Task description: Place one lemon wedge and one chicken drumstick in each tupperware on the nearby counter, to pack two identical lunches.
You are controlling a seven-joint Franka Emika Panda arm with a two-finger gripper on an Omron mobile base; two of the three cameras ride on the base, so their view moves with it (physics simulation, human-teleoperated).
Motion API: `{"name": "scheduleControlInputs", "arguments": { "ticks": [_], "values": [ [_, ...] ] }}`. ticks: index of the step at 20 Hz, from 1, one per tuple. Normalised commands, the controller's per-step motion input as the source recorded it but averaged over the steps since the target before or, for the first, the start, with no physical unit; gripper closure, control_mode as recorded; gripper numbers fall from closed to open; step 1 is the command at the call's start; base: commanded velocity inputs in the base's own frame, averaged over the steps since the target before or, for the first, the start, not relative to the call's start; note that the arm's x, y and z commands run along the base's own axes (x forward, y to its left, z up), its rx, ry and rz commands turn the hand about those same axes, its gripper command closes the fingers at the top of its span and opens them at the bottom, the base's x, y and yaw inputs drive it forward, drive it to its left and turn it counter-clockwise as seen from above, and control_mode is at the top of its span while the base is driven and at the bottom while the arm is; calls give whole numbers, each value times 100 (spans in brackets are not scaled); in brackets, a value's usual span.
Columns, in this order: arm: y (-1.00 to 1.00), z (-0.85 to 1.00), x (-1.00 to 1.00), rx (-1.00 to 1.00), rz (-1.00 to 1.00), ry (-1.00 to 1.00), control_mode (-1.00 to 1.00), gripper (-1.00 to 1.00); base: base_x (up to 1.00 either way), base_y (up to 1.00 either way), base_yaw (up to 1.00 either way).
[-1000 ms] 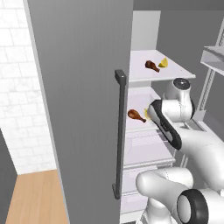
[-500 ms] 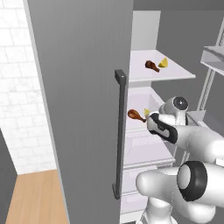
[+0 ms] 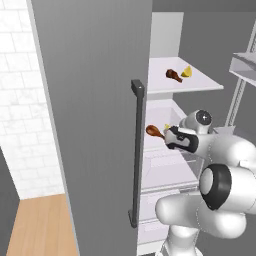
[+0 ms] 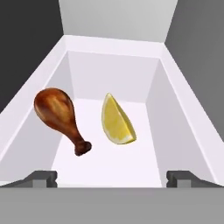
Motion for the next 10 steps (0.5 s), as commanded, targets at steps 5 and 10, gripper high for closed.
{"name": "scheduleControlInputs", "arguments": {
  "ticks": [5, 10],
  "values": [
    [0, 0, 25, 0, 0, 19, -100, -100, 0, 0, 0],
    [-1, 0, 3, 0, 0, 5, -100, -100, 0, 0, 0]
  ]
}}
